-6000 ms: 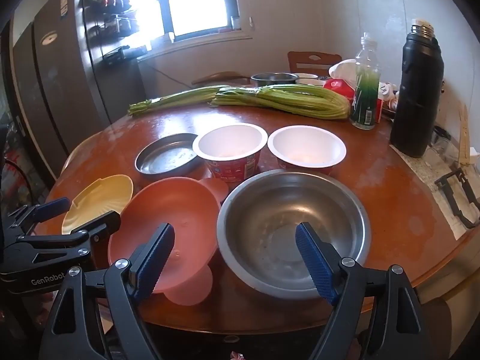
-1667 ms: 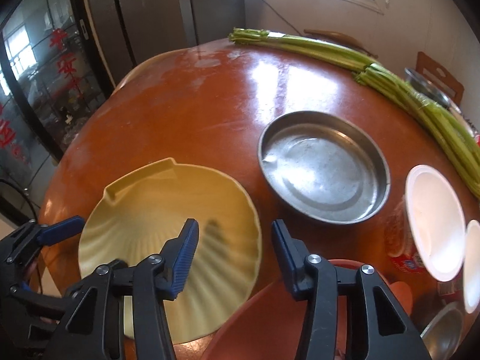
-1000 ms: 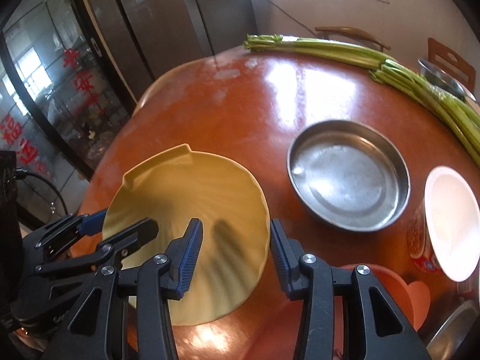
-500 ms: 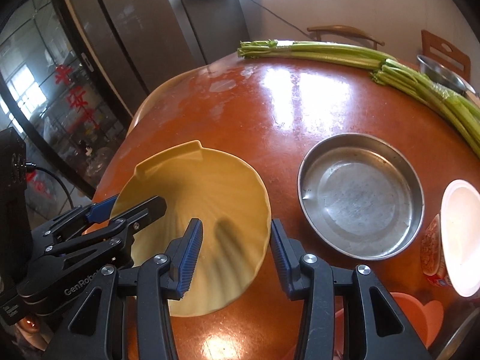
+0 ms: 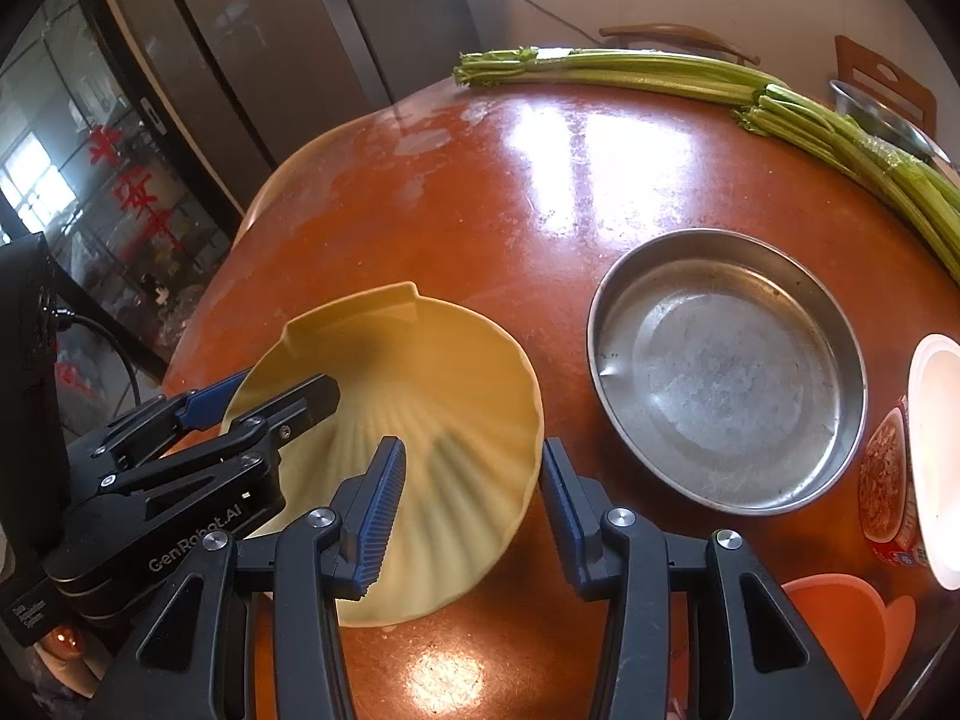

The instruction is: Organize plates and bowls

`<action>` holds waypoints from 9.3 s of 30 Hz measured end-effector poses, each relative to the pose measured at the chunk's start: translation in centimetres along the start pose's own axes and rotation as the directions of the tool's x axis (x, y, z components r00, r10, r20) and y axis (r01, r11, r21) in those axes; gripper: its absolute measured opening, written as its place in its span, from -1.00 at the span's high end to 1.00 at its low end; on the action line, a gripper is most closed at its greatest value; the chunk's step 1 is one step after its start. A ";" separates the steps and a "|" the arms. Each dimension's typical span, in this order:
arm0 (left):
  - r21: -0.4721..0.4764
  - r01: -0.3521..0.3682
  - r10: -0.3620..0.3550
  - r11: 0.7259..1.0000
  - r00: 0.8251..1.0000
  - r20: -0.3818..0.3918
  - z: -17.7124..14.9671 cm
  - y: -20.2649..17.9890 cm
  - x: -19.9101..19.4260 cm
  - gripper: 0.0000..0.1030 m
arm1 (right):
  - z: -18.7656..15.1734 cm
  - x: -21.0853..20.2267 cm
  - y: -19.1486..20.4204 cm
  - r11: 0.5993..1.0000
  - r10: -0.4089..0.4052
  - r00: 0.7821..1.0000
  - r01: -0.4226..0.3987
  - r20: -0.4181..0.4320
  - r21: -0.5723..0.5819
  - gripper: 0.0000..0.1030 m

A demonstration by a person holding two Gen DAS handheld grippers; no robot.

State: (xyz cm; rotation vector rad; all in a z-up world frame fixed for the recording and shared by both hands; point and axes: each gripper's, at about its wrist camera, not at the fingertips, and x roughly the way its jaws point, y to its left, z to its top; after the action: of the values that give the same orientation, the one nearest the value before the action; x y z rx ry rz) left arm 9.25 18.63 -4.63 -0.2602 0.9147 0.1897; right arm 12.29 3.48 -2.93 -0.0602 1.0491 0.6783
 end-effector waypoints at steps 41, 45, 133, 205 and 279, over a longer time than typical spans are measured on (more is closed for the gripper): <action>-0.037 -0.036 0.039 0.999 0.997 0.064 -0.8 1.1 -3.3 0.00 | -0.5 -3.9 -0.8 0.999 -0.031 0.996 0.032 0.080 -0.008 0.06; -0.014 -0.025 0.026 1.000 0.996 0.087 -1.0 0.0 -4.8 -0.04 | -0.9 -5.8 -1.1 1.000 -0.020 0.993 0.021 0.117 -0.012 0.06; 0.076 -0.002 0.006 0.997 0.998 -0.057 -10.9 -6.1 -6.7 -0.24 | -8.7 -7.6 -5.8 0.982 -0.064 0.996 0.052 -0.060 -0.180 0.00; 0.050 0.024 -0.028 0.998 0.997 0.073 -2.6 -0.6 -8.4 0.02 | -0.5 -9.0 1.7 0.982 0.035 0.995 -0.019 0.088 -0.186 -0.03; 0.067 0.031 -0.027 0.997 0.998 -0.057 0.0 -0.3 3.2 0.01 | -0.3 -1.6 -0.8 0.999 -0.004 0.999 0.001 -0.054 -0.052 -0.03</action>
State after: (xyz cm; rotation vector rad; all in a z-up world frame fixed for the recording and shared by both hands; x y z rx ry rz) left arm 11.19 18.51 -7.15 -0.2164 0.9701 0.1244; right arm 11.95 1.97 -1.95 -0.1254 1.0831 0.7048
